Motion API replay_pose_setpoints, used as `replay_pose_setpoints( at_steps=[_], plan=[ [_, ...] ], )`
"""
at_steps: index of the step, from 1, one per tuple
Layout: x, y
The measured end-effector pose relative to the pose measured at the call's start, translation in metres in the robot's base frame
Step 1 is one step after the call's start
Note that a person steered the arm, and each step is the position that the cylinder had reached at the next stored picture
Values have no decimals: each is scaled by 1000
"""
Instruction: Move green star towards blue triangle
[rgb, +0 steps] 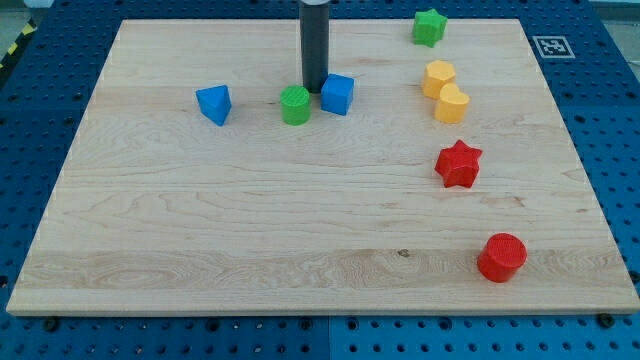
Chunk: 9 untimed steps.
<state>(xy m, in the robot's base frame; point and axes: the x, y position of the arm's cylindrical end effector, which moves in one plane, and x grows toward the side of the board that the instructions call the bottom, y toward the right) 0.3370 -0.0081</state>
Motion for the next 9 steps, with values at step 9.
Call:
replay_pose_setpoints(
  at_steps=[9],
  plan=[
    [-50,246]
  ],
)
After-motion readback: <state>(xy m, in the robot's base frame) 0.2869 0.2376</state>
